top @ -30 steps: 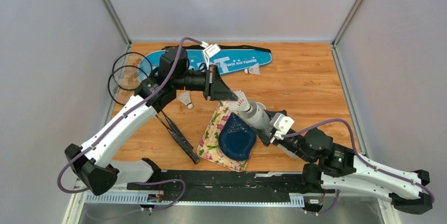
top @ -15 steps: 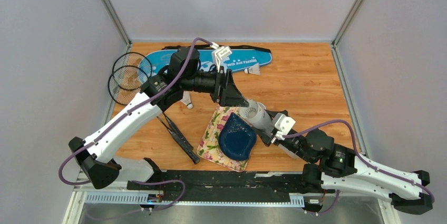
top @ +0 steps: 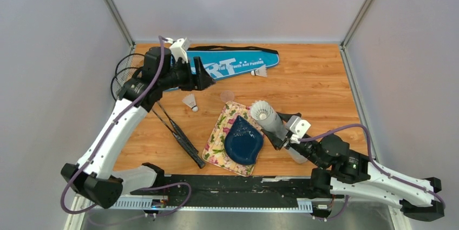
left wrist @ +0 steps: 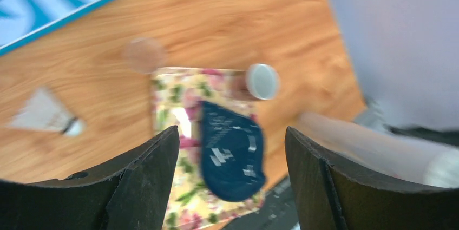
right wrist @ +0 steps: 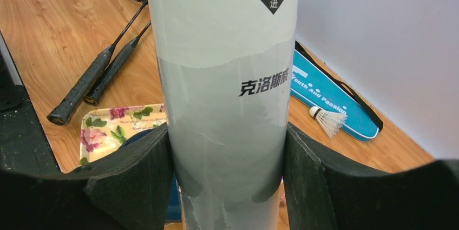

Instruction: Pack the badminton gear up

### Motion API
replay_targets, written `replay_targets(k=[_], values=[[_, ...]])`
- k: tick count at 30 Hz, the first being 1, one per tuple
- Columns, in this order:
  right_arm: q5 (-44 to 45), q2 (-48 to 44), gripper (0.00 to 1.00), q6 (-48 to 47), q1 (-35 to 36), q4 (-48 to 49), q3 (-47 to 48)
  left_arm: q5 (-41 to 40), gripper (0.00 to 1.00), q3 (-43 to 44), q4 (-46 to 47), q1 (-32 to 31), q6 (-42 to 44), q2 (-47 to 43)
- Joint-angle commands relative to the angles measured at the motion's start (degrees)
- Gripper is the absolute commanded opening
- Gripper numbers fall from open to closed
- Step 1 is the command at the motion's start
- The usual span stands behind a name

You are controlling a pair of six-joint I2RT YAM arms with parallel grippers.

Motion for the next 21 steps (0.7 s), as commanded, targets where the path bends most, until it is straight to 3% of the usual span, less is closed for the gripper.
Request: replay_targets(k=[1, 5, 7, 11, 15, 19, 20, 21], values=[[0.3, -1.51, 0.31, 1.7, 0.28, 3.33, 0.34, -7.5, 0.79, -3.33, -6.78, 6.84, 8.25, 6.77], [-0.31, -2.75, 0.31, 2.14, 0.28, 2.46, 0.51, -5.14, 0.87, -7.1, -1.61, 11.15, 18.97, 10.72], [-0.75, -2.84, 0.31, 2.22, 0.28, 2.1, 0.6, -1.54, 0.9, -8.0, 0.86, 16.23, 21.8, 15.19], [-1.72, -2.31, 0.3, 2.31, 0.28, 1.57, 1.22, 1.37, 0.86, -1.59, -2.29, 22.23, 23.39, 29.76], [-2.07, -2.66, 0.3, 2.66, 0.28, 0.69, 1.39, 4.0, 0.87, -0.61, 3.05, 23.46, 25.31, 33.93], [-2.07, -2.84, 0.3, 2.84, 0.28, 0.43, 1.48, 6.29, 0.85, 4.65, 0.35, 24.34, 27.51, 40.42], [-2.33, -2.92, 0.3, 2.93, 0.28, 0.43, 1.39, 7.51, 0.83, 5.53, -0.53, 24.43, 28.39, 42.61], [-2.16, -2.75, 0.3, 2.84, 0.28, 0.6, 1.22, 9.44, 0.74, 6.41, -1.84, 24.52, 28.57, 43.16]])
